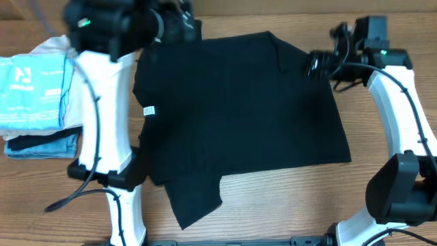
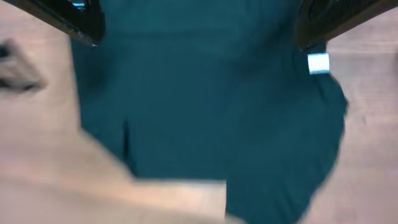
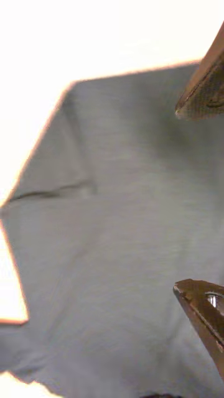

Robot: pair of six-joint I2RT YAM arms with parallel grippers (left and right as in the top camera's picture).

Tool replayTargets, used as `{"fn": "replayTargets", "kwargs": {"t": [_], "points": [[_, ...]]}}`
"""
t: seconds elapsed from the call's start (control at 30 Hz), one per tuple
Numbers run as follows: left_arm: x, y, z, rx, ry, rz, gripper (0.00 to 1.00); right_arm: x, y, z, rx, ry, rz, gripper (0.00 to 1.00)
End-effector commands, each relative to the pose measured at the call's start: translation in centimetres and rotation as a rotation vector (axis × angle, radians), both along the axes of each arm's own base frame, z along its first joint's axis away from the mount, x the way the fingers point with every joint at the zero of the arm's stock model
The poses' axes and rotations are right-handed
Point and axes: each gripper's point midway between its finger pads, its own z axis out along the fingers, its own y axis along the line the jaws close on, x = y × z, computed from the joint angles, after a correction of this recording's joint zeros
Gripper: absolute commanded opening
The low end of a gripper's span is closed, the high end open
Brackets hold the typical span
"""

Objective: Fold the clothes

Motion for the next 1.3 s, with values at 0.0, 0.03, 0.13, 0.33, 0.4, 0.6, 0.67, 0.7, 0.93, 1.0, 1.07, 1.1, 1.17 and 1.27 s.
{"fn": "replayTargets", "kwargs": {"t": [0.0,0.03,0.13,0.33,0.4,0.6,0.67,0.7,0.93,1.0,1.07,1.1,1.17,1.27], "points": [[-0.8,-0.1,-7.8,0.132,0.244,0.05,1.0,2.7,1.0,2.5,-0.172,-0.179,0.139,0.86],[-0.7,0.2,-10.4,0.165,0.302,0.069,1.0,3.9,1.1,1.5,-0.253,-0.186,0.121,0.82],[0.1,0.3,-14.4,0.181,0.354,0.075,1.0,6.6,2.4,-2.5,-0.335,-0.179,0.112,0.62],[-1.5,1.7,-20.2,0.276,0.476,0.078,1.0,8.2,3.9,-12.8,-0.354,-0.055,0.151,0.5],[-1.8,1.9,-20.8,0.289,0.492,0.079,1.0,8.2,4.1,-13.2,-0.344,-0.05,0.155,0.5],[-1.3,1.7,-20.7,0.281,0.471,0.08,1.0,7.8,6.0,-13.9,-0.258,-0.032,0.151,0.5],[-1.3,1.7,-20.7,0.281,0.471,0.08,1.0,7.9,6.0,-15.0,-0.252,-0.019,0.144,0.5],[-1.3,1.7,-20.7,0.281,0.471,0.08,1.0,8.0,6.0,-15.6,-0.253,-0.015,0.144,0.5],[-1.3,1.7,-20.7,0.281,0.471,0.08,1.0,9.2,5.8,-15.6,-0.265,-0.062,0.129,0.43],[-1.3,1.7,-20.7,0.281,0.47,0.08,1.0,9.4,5.5,-15.5,-0.28,-0.07,0.116,0.42],[-1.3,1.7,-20.7,0.281,0.471,0.08,1.0,9.4,5.5,-15.5,-0.282,-0.069,0.115,0.4],[-1.3,1.7,-20.7,0.281,0.47,0.08,1.0,9.4,5.5,-15.5,-0.282,-0.07,0.115,0.4],[-1.3,1.7,-20.7,0.281,0.47,0.08,1.0,9.4,5.5,-15.5,-0.282,-0.07,0.115,0.4],[-1.3,1.7,-20.7,0.281,0.47,0.08,1.0,9.2,5.5,-16.4,-0.283,-0.052,0.118,0.4]]}}
